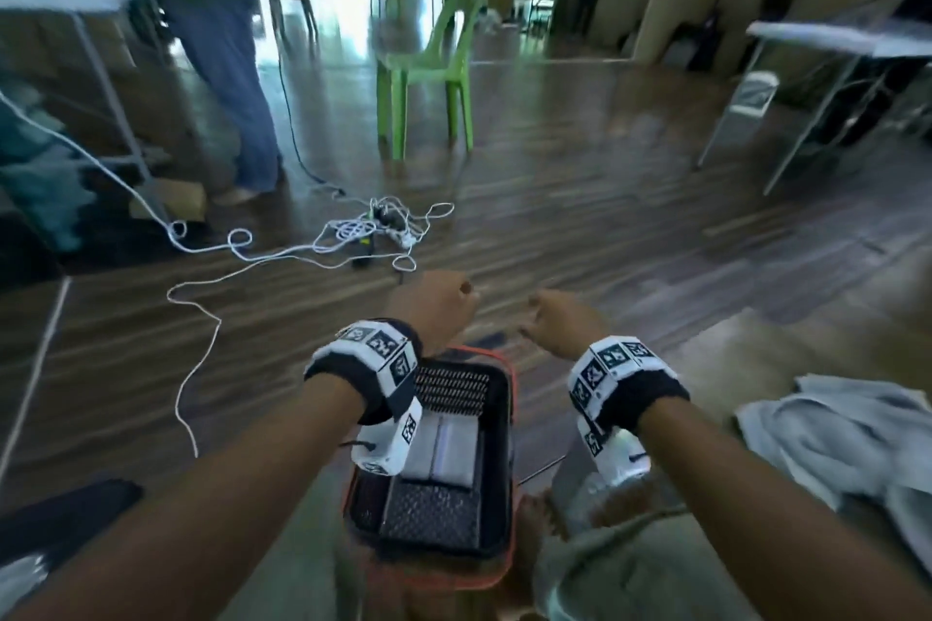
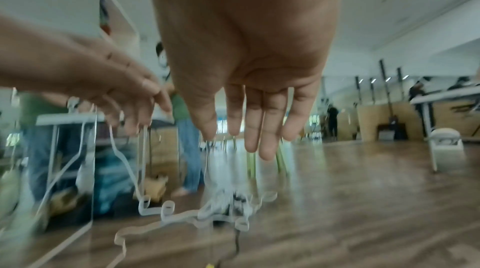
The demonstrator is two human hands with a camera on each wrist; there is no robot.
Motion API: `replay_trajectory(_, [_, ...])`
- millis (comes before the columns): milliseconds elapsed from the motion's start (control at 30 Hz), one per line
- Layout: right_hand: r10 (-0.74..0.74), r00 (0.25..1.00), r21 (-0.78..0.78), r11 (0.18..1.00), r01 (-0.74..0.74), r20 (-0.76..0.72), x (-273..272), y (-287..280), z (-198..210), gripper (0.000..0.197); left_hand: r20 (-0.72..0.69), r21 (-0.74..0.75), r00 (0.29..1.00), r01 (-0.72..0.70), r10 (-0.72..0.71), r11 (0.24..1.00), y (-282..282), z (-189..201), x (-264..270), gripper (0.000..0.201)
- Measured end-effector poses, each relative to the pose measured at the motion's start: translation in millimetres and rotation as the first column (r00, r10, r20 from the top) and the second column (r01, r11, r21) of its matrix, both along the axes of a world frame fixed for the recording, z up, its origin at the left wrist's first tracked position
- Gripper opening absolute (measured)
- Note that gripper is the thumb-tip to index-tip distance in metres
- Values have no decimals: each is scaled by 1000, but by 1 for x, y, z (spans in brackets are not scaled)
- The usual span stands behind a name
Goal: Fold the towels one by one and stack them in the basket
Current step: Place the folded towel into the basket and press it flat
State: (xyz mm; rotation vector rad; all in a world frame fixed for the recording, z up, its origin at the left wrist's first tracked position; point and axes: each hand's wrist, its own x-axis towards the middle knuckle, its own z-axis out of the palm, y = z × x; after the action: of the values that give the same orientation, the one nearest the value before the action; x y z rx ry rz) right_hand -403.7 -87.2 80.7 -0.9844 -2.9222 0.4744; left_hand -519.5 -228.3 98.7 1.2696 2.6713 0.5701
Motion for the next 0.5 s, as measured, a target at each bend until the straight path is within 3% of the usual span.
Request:
replay_trajectory(200, [-25,993,73,997,33,-113,109,-31,75,39,-177,-18,968,176,-176,984,-37,57,78,30])
replay_trajectory(333, [-59,993,112,991,71,-106,173,-46,96,40,-211,-15,938,280,-276,960,-35,72,123,33])
replay_trajectory(500, [-210,971,97,971,221,-111,248,-46,110,40,-197,-2,876,449,-441,893,-1,85,173,34])
